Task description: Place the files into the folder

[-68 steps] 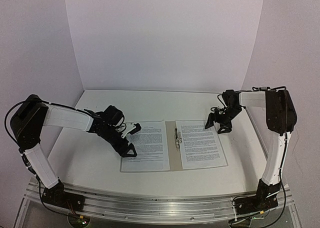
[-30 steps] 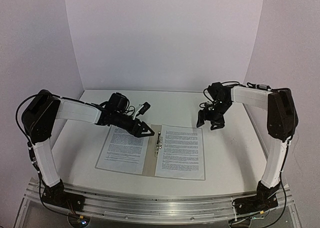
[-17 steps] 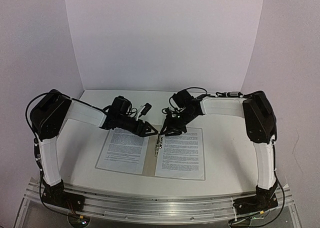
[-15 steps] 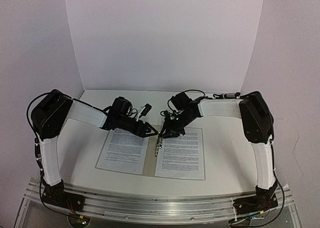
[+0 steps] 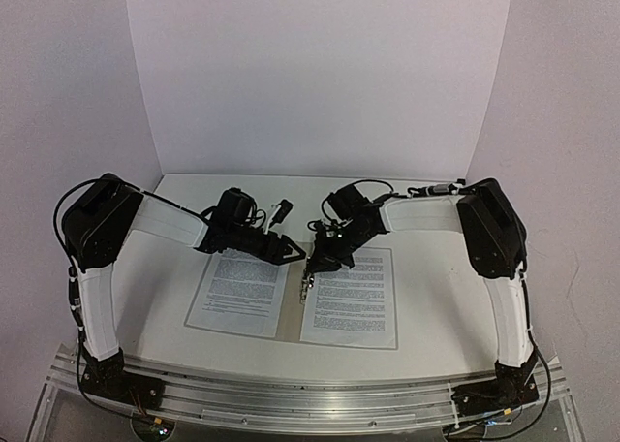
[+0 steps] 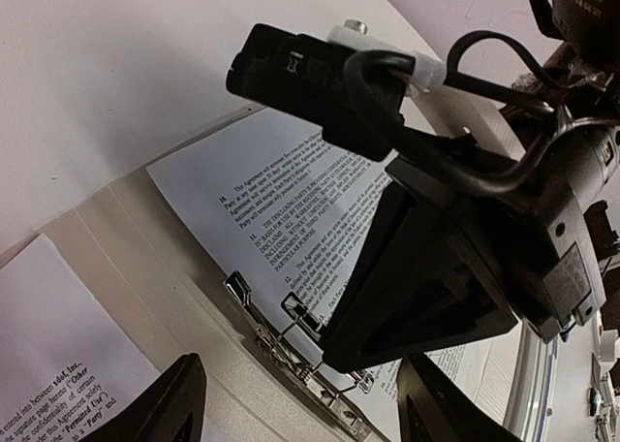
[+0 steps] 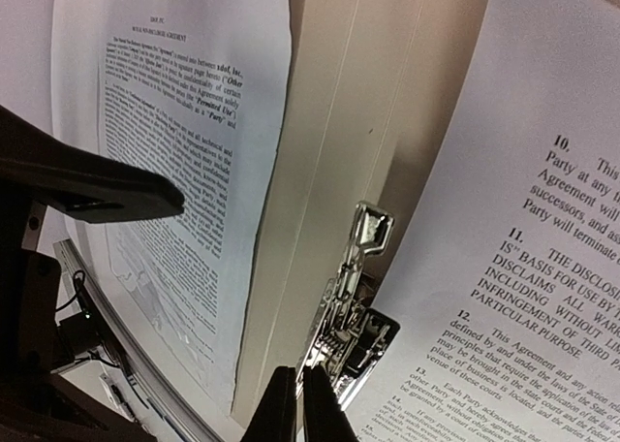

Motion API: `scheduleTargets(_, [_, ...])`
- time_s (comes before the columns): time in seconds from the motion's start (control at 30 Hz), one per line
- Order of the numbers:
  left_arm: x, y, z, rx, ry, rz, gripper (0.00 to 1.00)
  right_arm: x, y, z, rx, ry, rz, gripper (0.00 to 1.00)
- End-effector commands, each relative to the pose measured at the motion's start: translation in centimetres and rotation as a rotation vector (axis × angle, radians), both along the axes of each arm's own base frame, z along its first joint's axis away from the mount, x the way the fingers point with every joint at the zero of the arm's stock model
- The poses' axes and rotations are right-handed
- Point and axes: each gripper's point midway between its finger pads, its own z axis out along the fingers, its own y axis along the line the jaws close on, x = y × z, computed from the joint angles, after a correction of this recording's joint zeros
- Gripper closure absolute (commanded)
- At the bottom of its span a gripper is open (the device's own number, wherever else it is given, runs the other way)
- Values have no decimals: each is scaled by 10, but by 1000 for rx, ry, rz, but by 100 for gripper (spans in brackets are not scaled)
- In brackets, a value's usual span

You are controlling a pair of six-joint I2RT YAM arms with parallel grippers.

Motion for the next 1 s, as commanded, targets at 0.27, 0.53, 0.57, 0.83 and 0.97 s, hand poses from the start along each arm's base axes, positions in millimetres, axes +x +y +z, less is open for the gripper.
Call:
scheduleTargets(0.27, [4, 2, 0, -5, -20, 18, 33, -32, -1, -15, -17, 61, 29, 96])
scheduleTargets(0.53, [2, 1, 0, -19, -20, 6, 27, -38, 11, -6, 28, 64, 64, 96])
scheduleTargets(0.57, [2, 1, 0, -21, -22, 5, 27, -35, 16, 1, 48, 51, 76, 95])
scheduleTargets(0.83, [-3, 6, -2, 11, -5, 4, 30, 3, 18, 65, 138, -99, 57, 92])
scheduleTargets(0.97, [-5, 14, -1, 29, -2, 16, 32, 30, -17, 47, 60, -117, -43, 93])
